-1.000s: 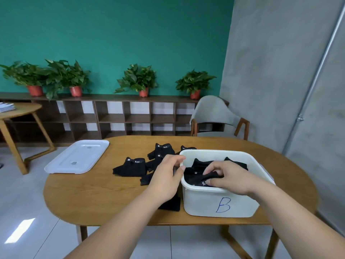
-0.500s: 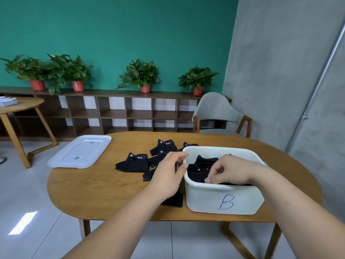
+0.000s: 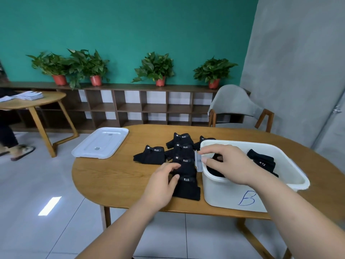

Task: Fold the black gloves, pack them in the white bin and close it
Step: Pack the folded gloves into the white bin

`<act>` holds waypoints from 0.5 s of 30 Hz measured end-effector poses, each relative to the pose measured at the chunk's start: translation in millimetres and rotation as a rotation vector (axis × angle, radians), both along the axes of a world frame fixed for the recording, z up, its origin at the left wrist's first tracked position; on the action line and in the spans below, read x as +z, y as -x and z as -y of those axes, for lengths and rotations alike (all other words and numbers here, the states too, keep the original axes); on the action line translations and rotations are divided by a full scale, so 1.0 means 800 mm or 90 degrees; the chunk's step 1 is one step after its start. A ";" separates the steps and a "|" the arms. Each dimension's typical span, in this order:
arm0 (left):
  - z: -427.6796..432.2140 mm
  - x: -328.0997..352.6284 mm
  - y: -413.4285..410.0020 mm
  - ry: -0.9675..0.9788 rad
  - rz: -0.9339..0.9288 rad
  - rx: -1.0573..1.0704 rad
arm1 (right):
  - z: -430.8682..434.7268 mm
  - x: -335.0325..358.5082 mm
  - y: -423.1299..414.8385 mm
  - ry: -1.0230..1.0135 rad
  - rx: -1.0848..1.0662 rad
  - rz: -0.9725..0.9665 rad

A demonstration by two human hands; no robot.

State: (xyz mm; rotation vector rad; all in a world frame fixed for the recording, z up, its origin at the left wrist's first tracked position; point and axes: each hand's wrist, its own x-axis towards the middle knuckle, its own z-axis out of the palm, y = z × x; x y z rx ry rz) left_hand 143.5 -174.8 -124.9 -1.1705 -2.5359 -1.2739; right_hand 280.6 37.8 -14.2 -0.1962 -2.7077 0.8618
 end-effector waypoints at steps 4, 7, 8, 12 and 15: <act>0.014 -0.024 0.004 0.100 -0.050 0.000 | 0.010 -0.020 0.006 -0.017 0.016 0.003; 0.014 -0.034 -0.002 0.208 -0.117 0.015 | 0.010 -0.024 0.006 -0.009 0.009 0.006; 0.013 -0.036 -0.004 0.227 -0.129 0.019 | 0.010 -0.024 0.006 -0.008 0.008 0.007; 0.011 -0.043 -0.004 0.265 -0.169 0.029 | 0.010 -0.025 0.008 0.020 0.008 0.000; 0.008 -0.042 -0.002 0.252 -0.189 0.032 | 0.009 -0.025 0.009 0.024 0.006 -0.003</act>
